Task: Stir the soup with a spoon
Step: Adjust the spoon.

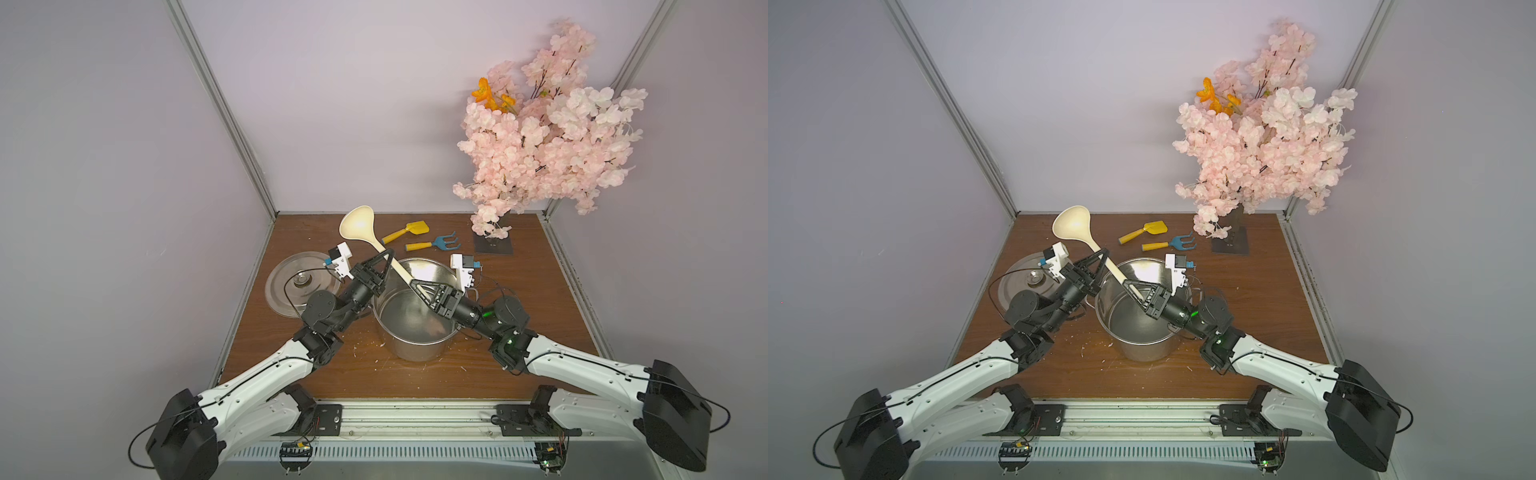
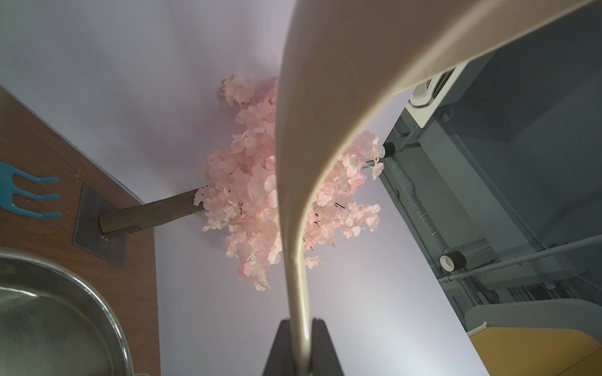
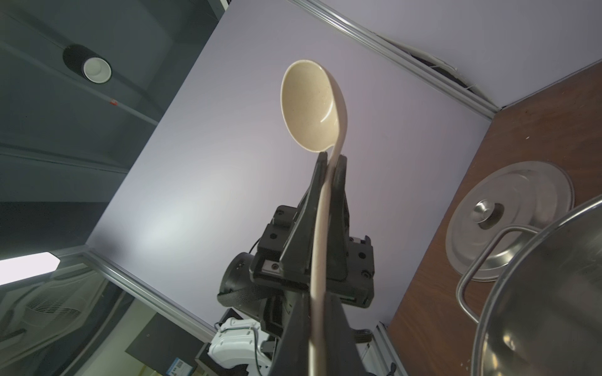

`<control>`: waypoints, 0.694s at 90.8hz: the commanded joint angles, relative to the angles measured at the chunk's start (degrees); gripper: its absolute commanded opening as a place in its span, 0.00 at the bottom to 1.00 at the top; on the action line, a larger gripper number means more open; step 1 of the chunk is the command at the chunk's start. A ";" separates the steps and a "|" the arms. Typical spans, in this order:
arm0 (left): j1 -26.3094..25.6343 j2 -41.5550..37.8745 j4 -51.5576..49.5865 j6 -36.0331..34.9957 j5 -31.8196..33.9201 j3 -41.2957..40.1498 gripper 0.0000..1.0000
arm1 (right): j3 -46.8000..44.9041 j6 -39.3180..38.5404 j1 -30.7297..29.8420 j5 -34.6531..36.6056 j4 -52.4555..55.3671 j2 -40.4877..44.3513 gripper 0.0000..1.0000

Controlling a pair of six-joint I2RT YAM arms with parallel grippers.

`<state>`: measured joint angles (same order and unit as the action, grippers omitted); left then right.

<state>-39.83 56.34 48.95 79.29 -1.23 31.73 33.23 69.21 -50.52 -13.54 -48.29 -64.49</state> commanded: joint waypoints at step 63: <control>0.72 -6.78 -59.89 -23.92 10.73 19.69 0.72 | 13.79 -13.14 13.09 -0.18 52.42 15.49 0.00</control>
<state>-39.77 49.28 12.21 65.21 4.21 43.33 40.66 63.16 -40.49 -10.37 -15.27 -50.06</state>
